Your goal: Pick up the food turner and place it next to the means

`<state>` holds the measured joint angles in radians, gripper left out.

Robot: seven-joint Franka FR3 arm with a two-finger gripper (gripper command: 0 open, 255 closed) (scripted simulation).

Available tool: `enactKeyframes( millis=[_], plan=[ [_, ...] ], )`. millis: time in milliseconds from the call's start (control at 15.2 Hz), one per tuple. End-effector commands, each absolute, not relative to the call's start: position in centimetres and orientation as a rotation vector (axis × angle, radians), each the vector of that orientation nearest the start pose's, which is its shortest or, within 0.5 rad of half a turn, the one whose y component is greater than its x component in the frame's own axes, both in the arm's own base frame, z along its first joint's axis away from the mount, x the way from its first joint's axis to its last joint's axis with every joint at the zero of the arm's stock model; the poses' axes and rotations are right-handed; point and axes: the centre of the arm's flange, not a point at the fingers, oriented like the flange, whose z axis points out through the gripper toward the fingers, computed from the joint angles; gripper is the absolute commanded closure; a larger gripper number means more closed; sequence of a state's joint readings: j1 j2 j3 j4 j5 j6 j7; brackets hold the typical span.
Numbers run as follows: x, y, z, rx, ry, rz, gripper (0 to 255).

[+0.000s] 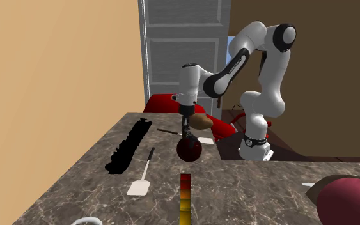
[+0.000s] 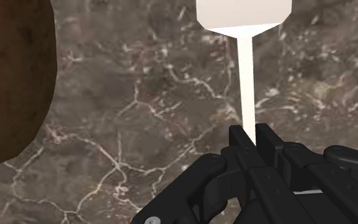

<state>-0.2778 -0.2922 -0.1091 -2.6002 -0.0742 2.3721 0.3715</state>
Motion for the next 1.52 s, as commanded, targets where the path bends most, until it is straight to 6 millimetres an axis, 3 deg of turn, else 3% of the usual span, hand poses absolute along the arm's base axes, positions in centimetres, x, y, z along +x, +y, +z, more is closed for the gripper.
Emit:
enactKeyframes(
  millis=[0, 660, 1452],
  plan=[
    [39.1, -15.9, 37.0, -2.969, 1.089, -0.099, 255],
    [39.1, -15.9, 42.2, -2.969, 1.089, -0.099, 255],
    [37.3, -0.2, 42.3, -2.969, 1.089, -0.099, 255]
  ],
)
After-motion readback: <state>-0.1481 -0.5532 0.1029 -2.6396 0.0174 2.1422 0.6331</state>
